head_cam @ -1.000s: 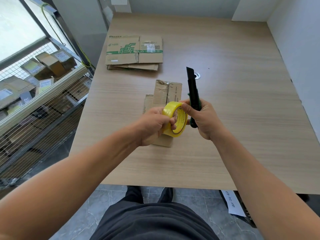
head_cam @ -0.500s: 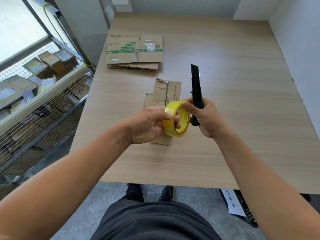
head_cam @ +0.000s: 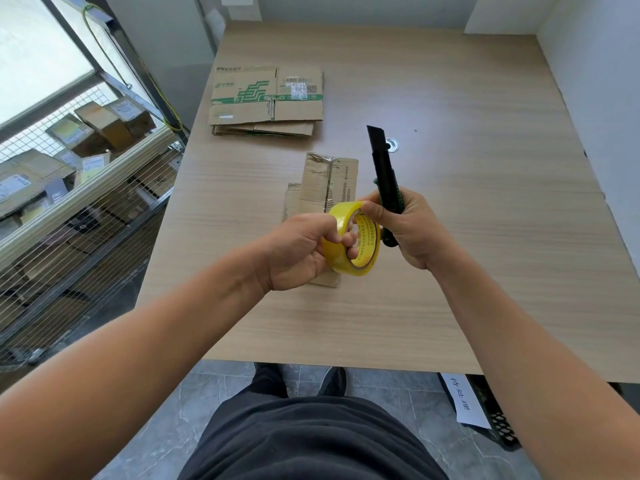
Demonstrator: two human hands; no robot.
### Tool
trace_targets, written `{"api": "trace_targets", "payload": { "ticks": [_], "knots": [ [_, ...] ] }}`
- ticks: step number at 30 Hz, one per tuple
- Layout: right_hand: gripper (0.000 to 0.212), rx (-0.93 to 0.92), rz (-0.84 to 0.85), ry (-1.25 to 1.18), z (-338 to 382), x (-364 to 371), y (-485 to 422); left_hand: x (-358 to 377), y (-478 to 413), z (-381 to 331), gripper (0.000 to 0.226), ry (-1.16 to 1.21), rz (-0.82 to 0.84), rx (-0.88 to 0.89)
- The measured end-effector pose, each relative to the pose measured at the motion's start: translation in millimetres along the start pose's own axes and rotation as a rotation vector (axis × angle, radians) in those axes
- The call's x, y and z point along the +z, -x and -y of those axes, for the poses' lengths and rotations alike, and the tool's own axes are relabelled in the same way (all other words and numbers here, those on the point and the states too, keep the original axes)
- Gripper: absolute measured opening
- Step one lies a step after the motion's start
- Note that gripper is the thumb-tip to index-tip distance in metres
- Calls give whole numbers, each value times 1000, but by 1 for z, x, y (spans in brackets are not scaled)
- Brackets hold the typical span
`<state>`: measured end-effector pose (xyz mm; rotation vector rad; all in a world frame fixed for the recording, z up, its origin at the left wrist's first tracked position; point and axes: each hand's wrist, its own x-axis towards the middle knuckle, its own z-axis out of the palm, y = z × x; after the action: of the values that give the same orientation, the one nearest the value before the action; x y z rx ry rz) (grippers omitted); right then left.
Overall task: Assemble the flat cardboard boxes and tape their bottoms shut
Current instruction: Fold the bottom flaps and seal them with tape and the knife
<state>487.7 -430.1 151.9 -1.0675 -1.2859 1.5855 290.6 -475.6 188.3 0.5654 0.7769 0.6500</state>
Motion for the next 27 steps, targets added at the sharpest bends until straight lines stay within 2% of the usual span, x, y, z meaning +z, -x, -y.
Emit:
{"api": "trace_targets", "payload": {
  "ticks": [3, 8, 10, 12, 17, 21, 27],
  "knots": [
    [17, -2, 13, 2, 1, -1, 0, 1, 0, 1, 50, 1, 5, 20],
    [16, -10, 29, 32, 4, -1, 0, 6, 1, 9, 44, -7, -50, 72],
    [15, 3, 29, 33, 5, -2, -1, 4, 3, 8, 52, 44, 18, 73],
    [15, 9, 23, 17, 5, -3, -1, 3, 4, 5, 48, 77, 58, 53],
    [6, 15, 19, 9, 3, -4, 1, 4, 2, 6, 43, 108, 2, 6],
    [10, 16, 21, -2, 1, -3, 2, 3, 4, 8, 34, 127, -5, 4],
    [2, 30, 54, 7, -8, 5, 6, -1, 7, 22, 47, 106, -62, 28]
  ]
}}
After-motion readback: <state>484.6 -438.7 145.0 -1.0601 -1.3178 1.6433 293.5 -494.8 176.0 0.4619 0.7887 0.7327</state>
